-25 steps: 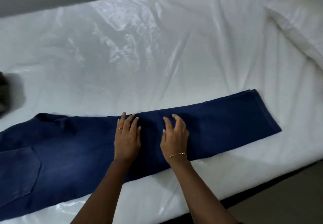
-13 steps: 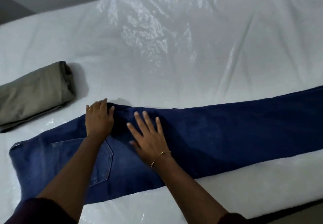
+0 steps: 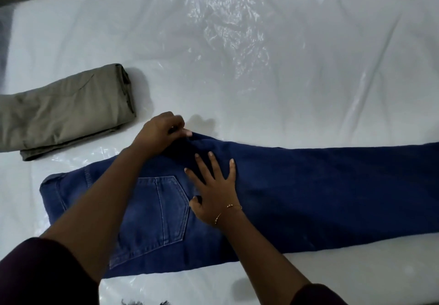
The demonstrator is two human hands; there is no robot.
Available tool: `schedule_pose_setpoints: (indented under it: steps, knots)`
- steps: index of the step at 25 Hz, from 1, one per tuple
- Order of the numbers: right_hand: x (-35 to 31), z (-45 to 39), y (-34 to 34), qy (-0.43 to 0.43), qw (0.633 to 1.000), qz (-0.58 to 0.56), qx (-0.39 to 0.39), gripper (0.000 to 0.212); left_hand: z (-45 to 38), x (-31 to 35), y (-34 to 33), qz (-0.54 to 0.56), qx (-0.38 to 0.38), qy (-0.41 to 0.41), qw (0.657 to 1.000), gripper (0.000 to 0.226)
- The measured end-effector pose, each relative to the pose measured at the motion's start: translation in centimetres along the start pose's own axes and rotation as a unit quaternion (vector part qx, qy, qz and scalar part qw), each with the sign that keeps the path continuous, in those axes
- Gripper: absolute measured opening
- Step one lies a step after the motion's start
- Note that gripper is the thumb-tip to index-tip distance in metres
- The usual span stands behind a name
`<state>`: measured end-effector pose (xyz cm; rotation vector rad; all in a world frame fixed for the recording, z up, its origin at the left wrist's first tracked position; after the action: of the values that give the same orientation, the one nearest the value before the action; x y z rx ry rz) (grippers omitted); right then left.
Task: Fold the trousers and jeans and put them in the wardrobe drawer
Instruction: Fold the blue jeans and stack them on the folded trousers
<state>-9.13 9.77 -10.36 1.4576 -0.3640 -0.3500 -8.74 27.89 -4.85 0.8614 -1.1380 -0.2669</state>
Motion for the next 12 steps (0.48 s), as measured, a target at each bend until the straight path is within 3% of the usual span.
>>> schedule_pose_setpoints:
  steps: [2, 5, 9, 12]
  knots:
    - [-0.2, -0.2, 0.2, -0.011, 1.000, 0.002, 0.000, 0.065, 0.4, -0.3, 0.4, 0.020, -0.069, -0.006, 0.997, 0.021]
    - [-0.5, -0.2, 0.2, -0.015, 1.000, 0.005, 0.017, 0.065, 0.1, -0.6, 0.6, -0.001, -0.084, -0.001, 0.996, 0.018]
    - [-0.6, 0.0, 0.0, -0.017, 0.999, 0.016, 0.027, 0.066, -0.6, 0.2, -0.3, -0.086, 0.046, 0.036, 0.995, 0.024]
    - [-0.7, -0.1, -0.3, -0.019, 0.999, 0.035, 0.018, 0.064, 0.3, 0.1, -0.9, 0.024, 0.091, 0.052, 0.994, 0.026]
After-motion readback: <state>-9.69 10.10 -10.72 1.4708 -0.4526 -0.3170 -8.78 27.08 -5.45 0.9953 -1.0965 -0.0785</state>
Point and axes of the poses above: each hand's wrist, its own z-axis away from the middle knuckle, its own y-axis out of the back of the hand, x = y × z, the point moved 4 cm from there along -z, towards the middle knuckle, and after that the axes turned 15 degrees about z, right-handed, at the moved point
